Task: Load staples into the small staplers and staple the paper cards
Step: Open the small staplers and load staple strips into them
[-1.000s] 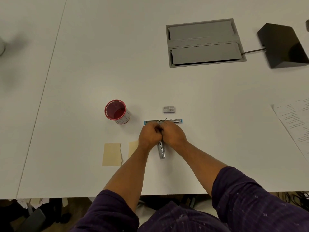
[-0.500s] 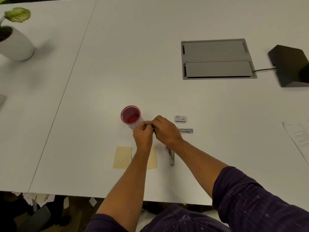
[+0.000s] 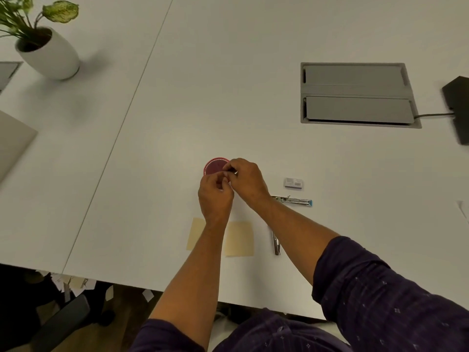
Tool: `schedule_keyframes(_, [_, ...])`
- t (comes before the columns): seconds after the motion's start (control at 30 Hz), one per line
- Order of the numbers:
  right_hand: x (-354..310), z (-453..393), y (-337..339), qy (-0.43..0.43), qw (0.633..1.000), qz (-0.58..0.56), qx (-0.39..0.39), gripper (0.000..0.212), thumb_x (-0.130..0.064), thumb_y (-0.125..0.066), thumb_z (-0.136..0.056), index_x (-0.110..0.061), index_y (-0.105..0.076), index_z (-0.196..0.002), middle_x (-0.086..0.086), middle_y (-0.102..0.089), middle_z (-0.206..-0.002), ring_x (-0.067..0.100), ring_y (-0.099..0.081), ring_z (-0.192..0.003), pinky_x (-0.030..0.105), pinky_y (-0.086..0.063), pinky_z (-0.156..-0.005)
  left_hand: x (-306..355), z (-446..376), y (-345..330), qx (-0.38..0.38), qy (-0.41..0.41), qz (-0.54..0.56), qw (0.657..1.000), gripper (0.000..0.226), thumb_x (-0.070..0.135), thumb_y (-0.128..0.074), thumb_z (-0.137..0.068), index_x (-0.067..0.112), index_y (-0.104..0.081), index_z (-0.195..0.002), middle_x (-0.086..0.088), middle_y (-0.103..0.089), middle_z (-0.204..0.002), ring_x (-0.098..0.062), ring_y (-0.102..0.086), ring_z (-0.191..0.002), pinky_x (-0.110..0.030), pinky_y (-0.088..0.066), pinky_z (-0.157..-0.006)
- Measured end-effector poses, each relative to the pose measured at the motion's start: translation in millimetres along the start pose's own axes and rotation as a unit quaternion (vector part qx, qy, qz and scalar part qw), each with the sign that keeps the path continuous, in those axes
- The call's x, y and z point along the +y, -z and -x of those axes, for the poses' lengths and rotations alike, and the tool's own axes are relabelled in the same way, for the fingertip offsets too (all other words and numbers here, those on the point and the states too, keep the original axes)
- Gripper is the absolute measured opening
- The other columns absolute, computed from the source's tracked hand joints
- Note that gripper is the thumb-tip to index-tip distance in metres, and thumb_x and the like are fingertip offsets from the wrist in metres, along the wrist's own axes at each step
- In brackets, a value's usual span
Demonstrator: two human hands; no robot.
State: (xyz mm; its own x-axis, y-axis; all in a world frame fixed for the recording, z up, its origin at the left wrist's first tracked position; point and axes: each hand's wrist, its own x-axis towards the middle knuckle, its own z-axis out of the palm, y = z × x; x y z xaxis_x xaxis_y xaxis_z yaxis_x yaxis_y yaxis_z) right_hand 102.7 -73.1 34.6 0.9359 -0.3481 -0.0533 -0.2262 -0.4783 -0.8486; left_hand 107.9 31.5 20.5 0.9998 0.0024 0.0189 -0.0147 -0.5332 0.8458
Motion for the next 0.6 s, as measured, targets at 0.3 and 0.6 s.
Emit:
schedule_keyframes(0.3, [8,-6,-9,-0.032,0.999,0.032,-0.011,0.015,-0.007,-0.064,-0.095,-0.013,-0.075,-0.104,0.002,-0.074,-0.107,0.018,-0.068,-0.097,0.038,-0.058,-0.091,-15,4,-2,-0.008,-0.024,-0.051,0.998,0.013,0.009,-0.067,-0.091,0.011,-0.075,-0.1,-0.001,-0.067,-0.101,-0.011,-0.063,-0.087,0.0,-0.04,-0.073])
schedule_keyframes(0.6, [11,-6,-9,-0.013,0.999,0.04,-0.01,0.024,-0.007,-0.06,-0.099,-0.012,-0.074,-0.118,0.005,-0.075,-0.117,0.021,-0.069,-0.106,0.036,-0.056,-0.097,-15,5,-2,0.023,-0.033,-0.038,0.998,0.011,0.01,-0.07,-0.089,0.012,-0.074,-0.099,-0.001,-0.067,-0.102,-0.013,-0.065,-0.084,-0.014,-0.051,-0.074])
